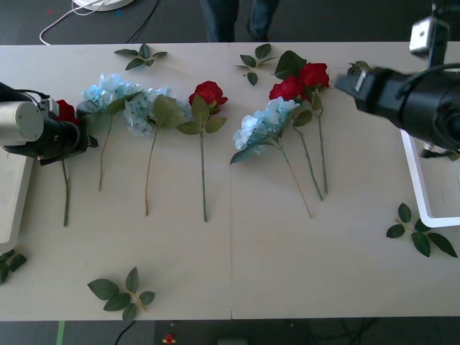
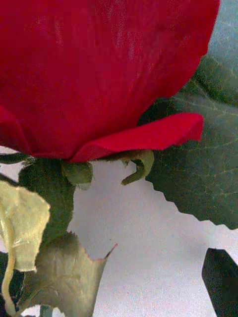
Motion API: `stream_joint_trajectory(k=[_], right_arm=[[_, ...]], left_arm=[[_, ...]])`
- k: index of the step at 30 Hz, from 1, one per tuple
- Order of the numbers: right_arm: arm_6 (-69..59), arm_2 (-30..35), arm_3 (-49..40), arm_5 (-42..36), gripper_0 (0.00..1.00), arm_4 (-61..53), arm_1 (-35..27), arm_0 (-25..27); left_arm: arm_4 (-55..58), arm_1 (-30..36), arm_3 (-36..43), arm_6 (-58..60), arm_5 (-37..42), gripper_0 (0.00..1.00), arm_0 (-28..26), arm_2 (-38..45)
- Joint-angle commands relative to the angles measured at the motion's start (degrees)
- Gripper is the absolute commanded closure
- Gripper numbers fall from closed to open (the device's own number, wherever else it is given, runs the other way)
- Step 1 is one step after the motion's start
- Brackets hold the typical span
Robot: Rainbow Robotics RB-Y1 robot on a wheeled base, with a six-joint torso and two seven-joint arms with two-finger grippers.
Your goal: Place the red flowers into the right box and the blue flowers into the left box. If a person shows an open palm, hand one flower to the person first, then continue sorting.
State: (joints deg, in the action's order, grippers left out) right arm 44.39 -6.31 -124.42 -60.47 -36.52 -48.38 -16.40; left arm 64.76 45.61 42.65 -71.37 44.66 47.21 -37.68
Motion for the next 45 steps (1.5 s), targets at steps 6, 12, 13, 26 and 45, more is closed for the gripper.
stream_joint_trajectory(k=[6,12,13,26,45], right_arm=[[5.1,0.6,7.43,-11.33,0.0,-0.3,-0.14,-3.72],[10.46,0.42,14.82,-14.94,0.0,-1.53,2.32,-8.29],[11.16,-0.02,16.31,-15.46,0.0,-1.44,2.67,-9.52],[9.93,-8.19,33.54,-11.86,0.0,5.67,7.95,-19.89],[6.15,-22.34,61.84,6.77,0.0,6.55,14.89,-33.96]], left_arm=[[-0.6,-0.26,-0.38,-2.46,-0.45,0.0,-2.04,0.41],[-0.6,-0.26,-0.38,-2.46,-0.45,0.71,-2.04,0.41],[-0.6,-0.26,-0.38,-2.46,-0.45,0.91,-2.04,0.41],[-0.6,-0.26,-0.38,-2.46,-0.45,1.0,-2.04,0.41],[-1.22,4.49,7.89,-3.51,3.24,1.0,-3.53,2.7]])
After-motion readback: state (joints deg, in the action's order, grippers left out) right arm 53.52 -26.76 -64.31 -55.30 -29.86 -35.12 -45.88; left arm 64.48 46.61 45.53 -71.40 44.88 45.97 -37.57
